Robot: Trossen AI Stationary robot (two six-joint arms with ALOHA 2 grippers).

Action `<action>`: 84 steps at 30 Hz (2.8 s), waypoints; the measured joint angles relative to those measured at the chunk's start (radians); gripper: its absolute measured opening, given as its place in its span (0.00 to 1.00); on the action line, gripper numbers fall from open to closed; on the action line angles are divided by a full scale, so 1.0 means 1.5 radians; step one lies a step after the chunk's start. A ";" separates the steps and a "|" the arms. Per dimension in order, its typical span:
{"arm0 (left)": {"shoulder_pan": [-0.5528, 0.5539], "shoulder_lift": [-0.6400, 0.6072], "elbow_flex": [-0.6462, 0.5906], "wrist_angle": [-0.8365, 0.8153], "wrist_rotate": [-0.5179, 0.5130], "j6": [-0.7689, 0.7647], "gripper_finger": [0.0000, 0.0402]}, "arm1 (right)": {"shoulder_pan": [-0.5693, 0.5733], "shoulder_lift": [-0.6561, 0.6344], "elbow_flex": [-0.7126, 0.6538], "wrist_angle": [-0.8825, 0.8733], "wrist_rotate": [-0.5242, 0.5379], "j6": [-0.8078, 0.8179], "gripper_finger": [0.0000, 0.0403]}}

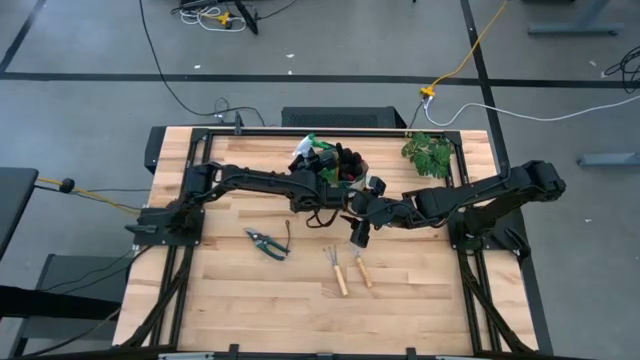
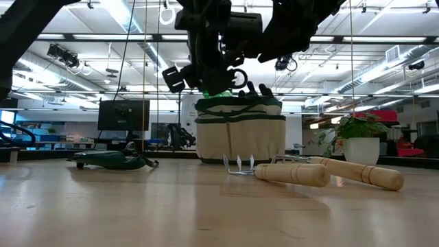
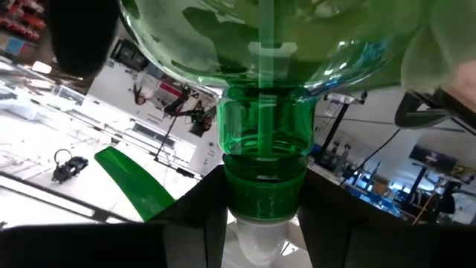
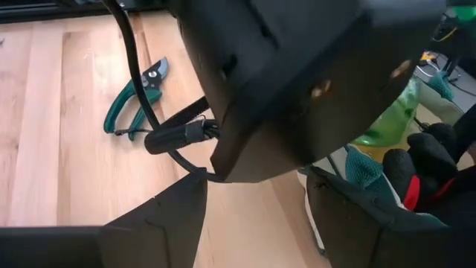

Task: Pick & Place Garden tools in Gardening bag
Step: Put the green spray into the tool bag, then put the pruning shears into the tool bag

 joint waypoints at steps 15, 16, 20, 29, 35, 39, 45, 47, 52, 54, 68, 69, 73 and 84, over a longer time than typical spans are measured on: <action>0.000 0.002 0.000 0.000 0.016 -0.013 0.51 | 0.000 0.000 0.000 0.000 0.000 0.000 0.58; 0.000 0.002 0.000 0.002 0.015 -0.015 0.51 | 0.000 0.000 0.000 0.000 0.000 0.000 0.58; 0.000 0.002 0.000 0.003 0.015 -0.018 0.49 | 0.000 0.000 0.000 0.000 0.000 0.000 0.58; -0.007 0.002 0.000 0.003 0.012 -0.037 0.51 | 0.000 0.000 0.000 0.000 0.000 0.000 0.58; -0.020 -0.005 0.000 0.002 0.012 -0.046 0.54 | 0.000 0.000 0.000 -0.001 0.000 0.000 0.58; -0.021 -0.019 0.000 -0.003 0.013 -0.051 0.57 | 0.000 0.000 0.000 -0.001 0.000 0.000 0.58; -0.024 -0.045 0.000 -0.012 0.013 -0.065 0.58 | 0.000 0.000 0.000 -0.005 0.000 0.000 0.58; -0.027 -0.051 0.000 -0.020 0.017 -0.066 0.58 | 0.000 0.000 0.000 -0.005 0.000 0.000 0.58; -0.032 -0.075 0.001 -0.033 0.025 -0.083 0.58 | 0.000 0.000 0.000 -0.005 0.000 0.000 0.58; -0.034 -0.084 0.000 -0.040 0.025 -0.091 0.58 | 0.000 0.000 0.000 -0.005 0.000 0.000 0.58; -0.015 -0.223 0.000 -0.071 0.211 -0.388 0.58 | 0.000 0.000 0.000 -0.005 0.005 0.001 0.58; -0.010 -0.235 0.000 -0.071 0.235 -0.419 0.58 | 0.000 0.000 0.000 -0.005 0.005 0.001 0.58; 0.013 -0.286 0.000 -0.092 0.325 -0.533 0.58 | 0.000 0.000 0.000 -0.005 0.005 0.007 0.58; 0.038 -0.380 0.000 -0.146 0.736 -0.695 0.58 | 0.000 0.000 0.000 -0.004 0.000 0.015 0.58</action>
